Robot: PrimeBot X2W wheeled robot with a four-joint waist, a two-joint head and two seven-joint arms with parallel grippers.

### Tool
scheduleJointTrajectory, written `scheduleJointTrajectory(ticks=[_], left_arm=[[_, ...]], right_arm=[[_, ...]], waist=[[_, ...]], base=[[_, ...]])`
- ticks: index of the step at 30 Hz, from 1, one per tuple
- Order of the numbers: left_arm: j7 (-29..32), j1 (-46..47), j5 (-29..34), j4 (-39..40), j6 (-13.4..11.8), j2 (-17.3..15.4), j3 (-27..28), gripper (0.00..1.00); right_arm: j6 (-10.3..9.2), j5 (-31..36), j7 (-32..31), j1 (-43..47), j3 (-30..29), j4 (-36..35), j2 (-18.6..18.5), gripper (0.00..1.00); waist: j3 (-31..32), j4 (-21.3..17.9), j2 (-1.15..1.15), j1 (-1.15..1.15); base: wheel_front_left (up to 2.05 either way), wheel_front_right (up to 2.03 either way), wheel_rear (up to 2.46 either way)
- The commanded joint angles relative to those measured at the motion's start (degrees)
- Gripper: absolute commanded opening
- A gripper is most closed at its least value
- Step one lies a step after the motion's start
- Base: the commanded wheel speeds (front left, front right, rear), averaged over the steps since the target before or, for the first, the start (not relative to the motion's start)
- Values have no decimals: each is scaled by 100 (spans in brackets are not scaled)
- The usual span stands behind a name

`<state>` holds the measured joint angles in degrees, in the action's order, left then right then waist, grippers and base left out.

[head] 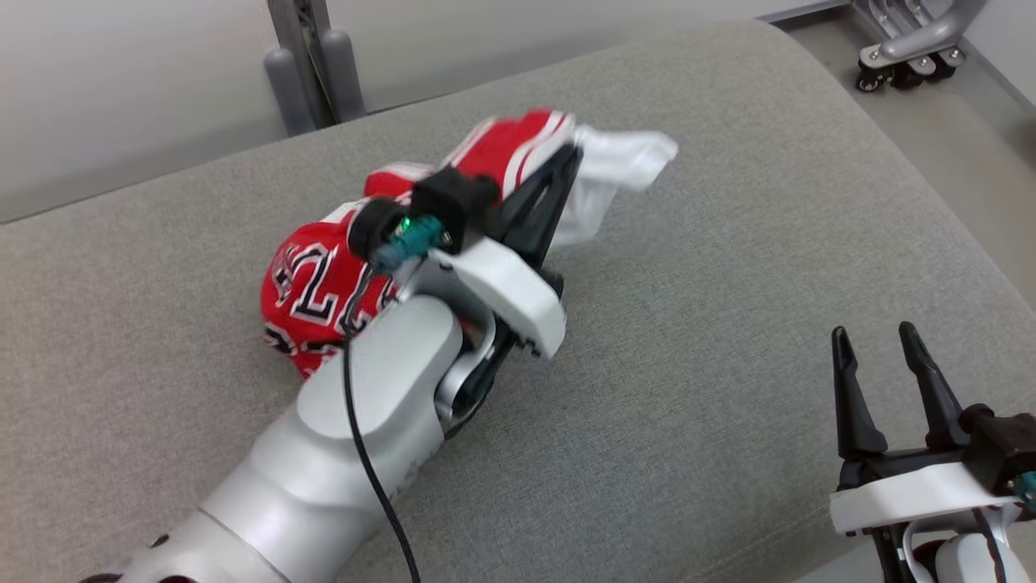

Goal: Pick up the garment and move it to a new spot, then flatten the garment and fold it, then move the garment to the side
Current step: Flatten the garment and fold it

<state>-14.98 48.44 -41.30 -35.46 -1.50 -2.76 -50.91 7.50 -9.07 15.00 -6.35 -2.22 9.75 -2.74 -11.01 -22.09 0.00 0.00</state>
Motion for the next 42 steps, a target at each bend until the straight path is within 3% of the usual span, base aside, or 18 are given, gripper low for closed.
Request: scheduleJointTrajectory(ticks=[1,11,15,20,27,33,36,42], left_arm=[[-22,144,-188,328,-3,-27,242,0],[-24,1142,-1702,1688,-236,-22,1309,0],[-23,1405,-2184,1701,-466,-32,1638,0],[-17,1146,-2577,1386,-568,-28,1597,0],[-18,-379,-2061,1452,-666,-25,2253,0],[-18,-1726,-1387,1526,-707,-23,3597,0],[-18,-2203,-1263,1590,-637,-18,4267,0],[-18,-2778,-1183,1490,-469,-19,4950,0]], right_arm=[[-1,20,31,77,38,25,-30,100],[-1,15,31,198,279,159,-32,100],[-1,-33,31,210,419,200,-27,100],[-1,-58,31,211,396,142,-29,100],[-1,-145,31,356,111,122,-30,100],[-1,-139,31,389,87,95,-32,100],[-1,-93,31,425,36,83,-32,100],[-1,36,31,457,-37,59,-31,100]], waist=[[150,-26,0,0],[502,-320,0,0],[483,-371,0,0],[369,-207,0,0],[202,399,0,0],[247,813,0,0],[289,1001,0,0],[328,1294,0,0]], base=[[0,0,0],[0,0,0],[0,0,0],[0,0,0],[0,0,0],[0,0,0],[0,0,0],[0,0,0]])
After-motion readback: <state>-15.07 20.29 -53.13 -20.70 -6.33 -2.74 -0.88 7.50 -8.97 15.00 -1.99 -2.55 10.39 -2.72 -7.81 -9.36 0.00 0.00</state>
